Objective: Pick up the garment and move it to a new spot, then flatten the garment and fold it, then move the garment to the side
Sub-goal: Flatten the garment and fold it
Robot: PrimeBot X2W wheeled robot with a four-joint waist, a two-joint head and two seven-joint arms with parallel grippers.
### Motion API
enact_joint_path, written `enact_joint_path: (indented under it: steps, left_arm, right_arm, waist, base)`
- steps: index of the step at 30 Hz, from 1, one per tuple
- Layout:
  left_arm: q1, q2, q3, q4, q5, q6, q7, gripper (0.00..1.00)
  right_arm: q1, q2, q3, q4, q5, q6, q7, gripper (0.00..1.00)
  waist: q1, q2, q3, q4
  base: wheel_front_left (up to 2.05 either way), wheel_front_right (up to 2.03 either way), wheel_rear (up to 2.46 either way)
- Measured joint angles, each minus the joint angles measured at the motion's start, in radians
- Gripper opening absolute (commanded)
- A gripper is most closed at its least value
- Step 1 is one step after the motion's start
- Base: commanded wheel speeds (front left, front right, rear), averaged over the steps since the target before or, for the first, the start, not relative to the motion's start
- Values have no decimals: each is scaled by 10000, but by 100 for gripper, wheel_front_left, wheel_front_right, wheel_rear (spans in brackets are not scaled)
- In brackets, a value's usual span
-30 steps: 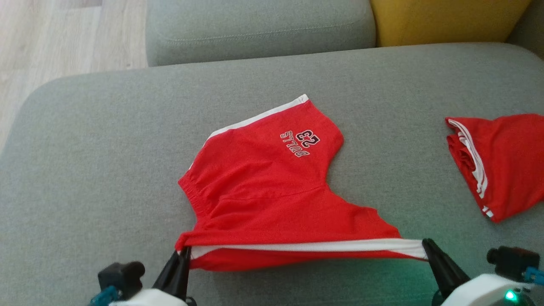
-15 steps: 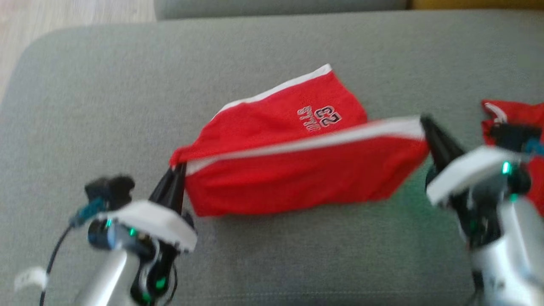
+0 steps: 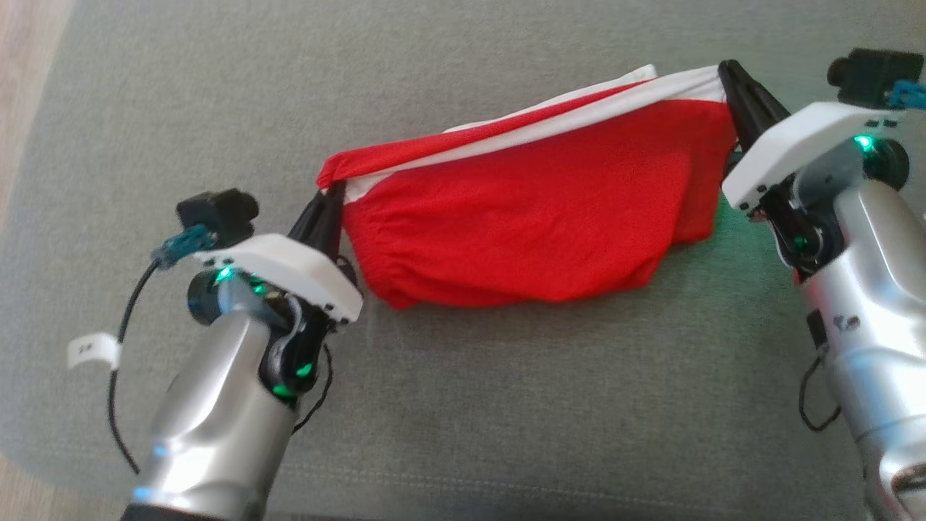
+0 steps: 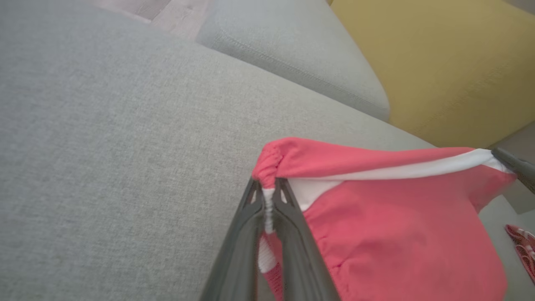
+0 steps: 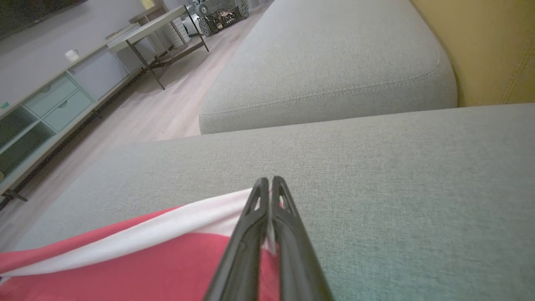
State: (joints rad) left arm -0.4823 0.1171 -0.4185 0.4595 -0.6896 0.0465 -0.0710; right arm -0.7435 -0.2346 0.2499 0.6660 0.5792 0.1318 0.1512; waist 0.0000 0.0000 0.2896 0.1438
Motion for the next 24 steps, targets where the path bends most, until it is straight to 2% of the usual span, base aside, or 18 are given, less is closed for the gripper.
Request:
enact_joint_path:
  steps: [5,6,7,8,9,10,11,18,21,22,24]
  left_arm:
    - [-805,-412,-71,1304,-211,-311,-276,0]
    - [-982,-468,-96,1549,-265,-387,-336,0]
    - [-1139,-523,-140,1787,-276,-454,-412,0]
    - [-1264,-583,-176,1996,-295,-483,-477,27]
    - [-1349,-635,-201,2186,-343,-556,-587,49]
    - [-1401,-656,-199,2347,-349,-566,-708,93]
    - [-1414,-665,-196,2487,-357,-591,-836,100]
    - [-1350,-683,-159,2924,-274,-558,-1613,100]
    - [-1200,-644,148,2481,146,-182,-1781,100]
    - [-870,-535,537,1699,585,98,-1783,100]
    - [-446,-441,928,744,1200,328,-1785,100]
  right_arm:
    - [-884,-48,809,1137,372,-2,-683,0]
    - [-1058,-50,1007,1321,443,-2,-813,39]
    - [-1196,-52,1179,1475,510,-2,-984,100]
    - [-1305,-50,1373,1622,602,-2,-1127,100]
    - [-1344,-50,1553,1707,721,-2,-1292,100]
    - [-1348,-50,1758,1737,813,-2,-1524,100]
    - [-1348,-54,1952,1760,890,-2,-1728,100]
    - [-1251,-286,3018,1597,1112,-2,-3348,100]
    - [-1127,-497,3162,1369,1041,-2,-3802,100]
    - [-883,-556,3093,1179,997,-2,-3921,100]
    - [-531,-575,2876,970,759,-2,-3992,100]
  waist:
    - [0,0,388,241]
    - [0,0,469,270]
    - [0,0,534,297]
    - [1,0,576,320]
    - [1,0,594,334]
    - [1,0,599,330]
    - [1,0,600,319]
    - [1,0,401,160]
    - [0,0,254,33]
    - [1,0,179,-83]
    - [0,0,84,-192]
  base:
    - [0,0,0]
    - [0,0,0]
    - [0,0,0]
    - [0,0,0]
    - [0,0,0]
    - [0,0,0]
    - [0,0,0]
    - [0,0,0]
    - [0,0,0]
    - [0,0,0]
    - [0,0,0]
